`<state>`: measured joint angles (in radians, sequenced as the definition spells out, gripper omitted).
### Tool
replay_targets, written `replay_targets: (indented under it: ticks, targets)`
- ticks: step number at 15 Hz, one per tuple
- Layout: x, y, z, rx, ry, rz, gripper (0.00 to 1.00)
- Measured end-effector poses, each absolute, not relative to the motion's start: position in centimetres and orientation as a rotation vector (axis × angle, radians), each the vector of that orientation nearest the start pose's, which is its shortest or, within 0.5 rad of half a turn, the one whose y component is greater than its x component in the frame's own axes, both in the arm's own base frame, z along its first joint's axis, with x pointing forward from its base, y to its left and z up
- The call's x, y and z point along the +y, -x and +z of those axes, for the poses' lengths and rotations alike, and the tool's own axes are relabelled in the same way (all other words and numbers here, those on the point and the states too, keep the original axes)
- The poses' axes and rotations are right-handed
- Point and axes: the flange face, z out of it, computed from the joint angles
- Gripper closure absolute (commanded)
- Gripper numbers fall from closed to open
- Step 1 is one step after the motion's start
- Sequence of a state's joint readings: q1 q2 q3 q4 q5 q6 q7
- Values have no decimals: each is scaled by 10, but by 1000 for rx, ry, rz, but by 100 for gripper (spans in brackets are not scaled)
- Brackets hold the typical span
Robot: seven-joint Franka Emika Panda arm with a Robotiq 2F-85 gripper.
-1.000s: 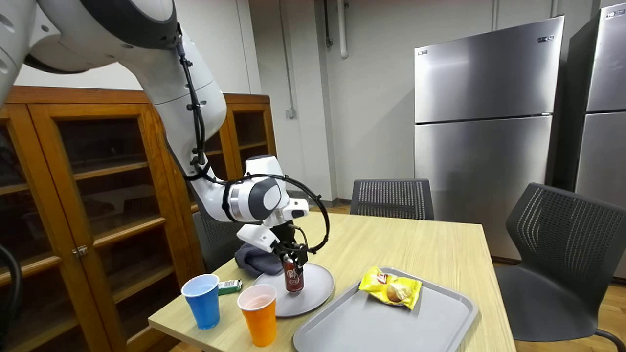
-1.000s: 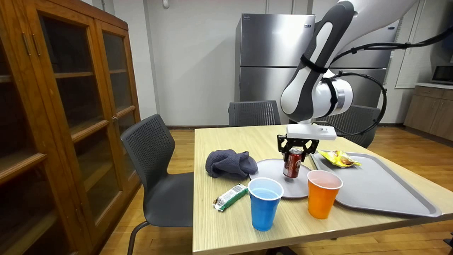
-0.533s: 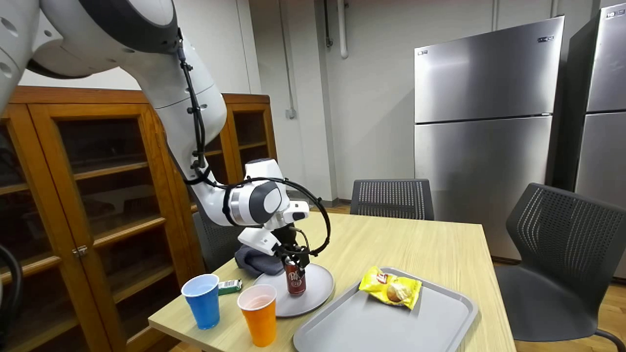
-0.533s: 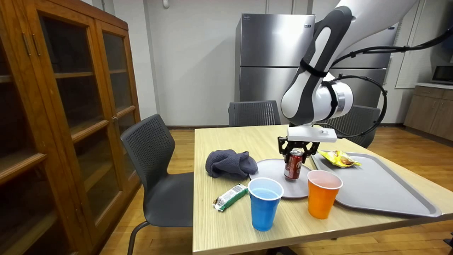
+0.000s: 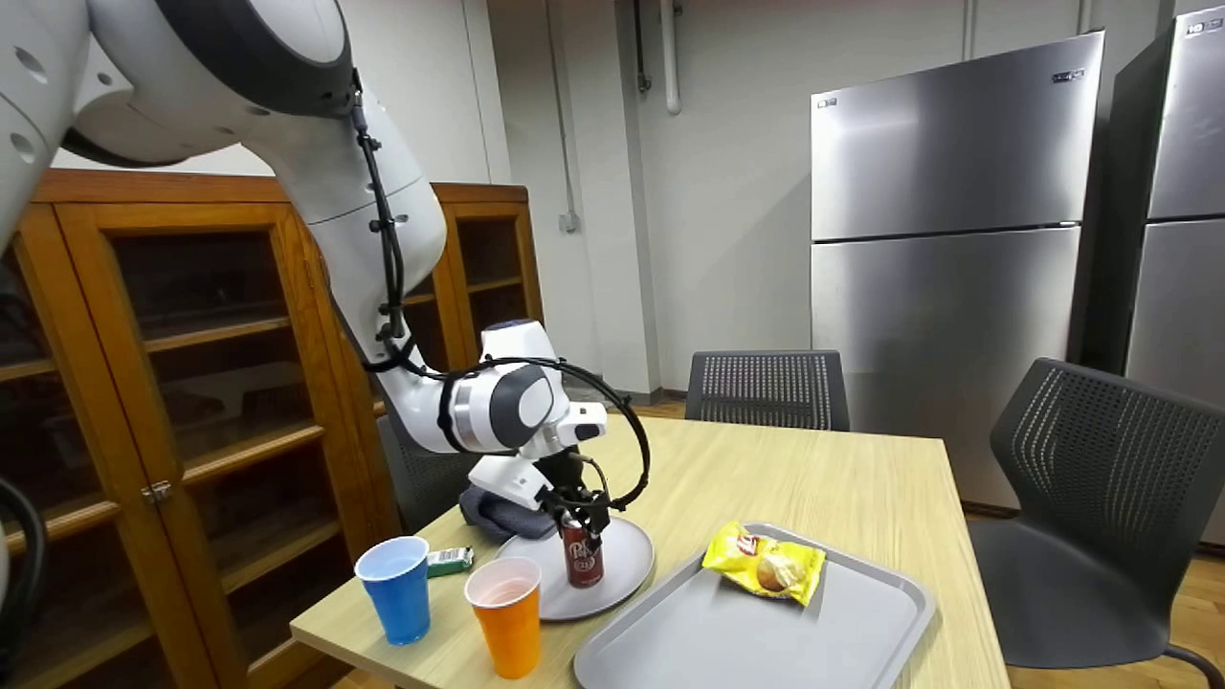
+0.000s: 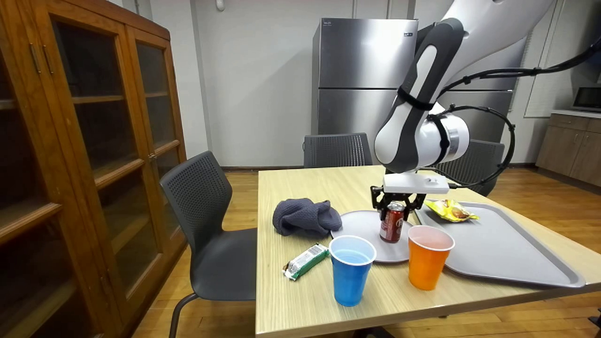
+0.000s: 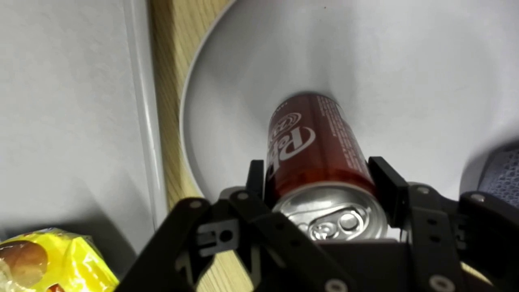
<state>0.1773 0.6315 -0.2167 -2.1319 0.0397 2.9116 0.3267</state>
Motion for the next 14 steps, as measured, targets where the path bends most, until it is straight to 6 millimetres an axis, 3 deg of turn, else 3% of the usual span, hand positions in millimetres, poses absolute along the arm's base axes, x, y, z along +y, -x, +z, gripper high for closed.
replay_targets:
  ticks: [4, 9, 14]
  targets:
    - [-34, -579, 136, 579, 3164, -308, 0]
    - [-45, -581, 168, 550, 3159, -335, 0]
    - [-66, -570, 199, 493, 3164, -311, 0]
